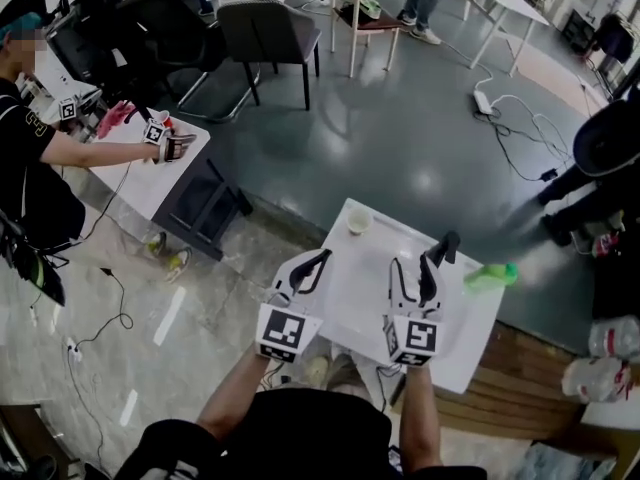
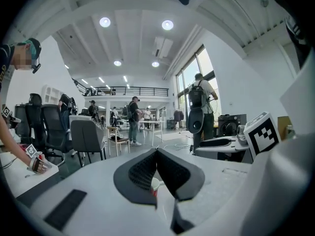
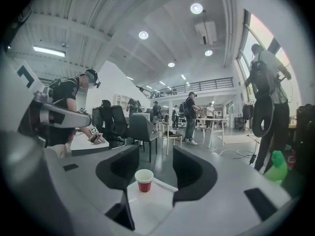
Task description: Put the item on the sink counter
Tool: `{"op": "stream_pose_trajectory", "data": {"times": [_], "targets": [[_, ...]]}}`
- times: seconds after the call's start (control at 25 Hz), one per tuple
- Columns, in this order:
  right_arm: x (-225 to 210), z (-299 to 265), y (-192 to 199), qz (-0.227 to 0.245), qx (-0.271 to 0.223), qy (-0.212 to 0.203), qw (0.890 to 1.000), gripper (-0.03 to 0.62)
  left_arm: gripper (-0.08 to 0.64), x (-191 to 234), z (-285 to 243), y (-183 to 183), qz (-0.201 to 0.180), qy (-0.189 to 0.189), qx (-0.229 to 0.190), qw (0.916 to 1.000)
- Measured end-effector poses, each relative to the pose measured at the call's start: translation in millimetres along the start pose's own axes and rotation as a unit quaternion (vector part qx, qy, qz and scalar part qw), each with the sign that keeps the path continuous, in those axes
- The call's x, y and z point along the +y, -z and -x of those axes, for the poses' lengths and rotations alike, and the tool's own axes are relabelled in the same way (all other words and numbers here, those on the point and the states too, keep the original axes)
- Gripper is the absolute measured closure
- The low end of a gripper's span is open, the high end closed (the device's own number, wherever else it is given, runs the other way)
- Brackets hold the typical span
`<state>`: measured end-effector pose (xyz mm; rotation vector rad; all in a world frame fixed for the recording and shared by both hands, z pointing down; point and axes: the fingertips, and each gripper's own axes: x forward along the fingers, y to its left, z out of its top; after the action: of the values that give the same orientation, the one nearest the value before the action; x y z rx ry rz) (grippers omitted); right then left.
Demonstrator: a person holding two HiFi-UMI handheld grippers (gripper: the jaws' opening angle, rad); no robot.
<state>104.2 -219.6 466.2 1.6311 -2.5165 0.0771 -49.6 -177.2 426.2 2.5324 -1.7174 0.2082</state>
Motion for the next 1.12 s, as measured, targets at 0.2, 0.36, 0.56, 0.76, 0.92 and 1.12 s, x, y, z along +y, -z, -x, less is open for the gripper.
{"op": "stream_pose_trajectory", "data": {"times": [0.2,0.36,0.56,0.76,0.92,1.12], "targets": [[1.3,39.1,-4.4,0.0,-0.002,0.017,1.0,0.4,0.558,-21.5,19.7,-9.5,-0.001,0.02,-0.002,0.9998],[4.8,69.4,-5.6,-0.002,-0.01,0.034,0.999,0.427,0.558,-35.2,37.8,-12.7,-0.005,0.035,-0.006,0.9993],[10.6,101.0,-13.1,0.001,-0.016,0.047,0.999,0.444,0.558,-51.5,59.1,-14.7,-0.007,0.048,-0.012,0.9988],[19.4,126.1,-12.7,0.002,-0.021,0.059,0.998,0.469,0.558,-60.4,78.4,-9.5,-0.011,0.057,-0.013,0.9982],[24.4,143.0,-9.8,-0.001,-0.022,0.068,0.997,0.495,0.558,-66.6,90.2,-6.0,-0.011,0.064,-0.012,0.9978],[29.5,157.4,-2.4,-0.003,-0.017,0.072,0.997,0.526,0.558,-72.3,99.5,-4.8,-0.012,0.069,-0.01,0.9975]]}}
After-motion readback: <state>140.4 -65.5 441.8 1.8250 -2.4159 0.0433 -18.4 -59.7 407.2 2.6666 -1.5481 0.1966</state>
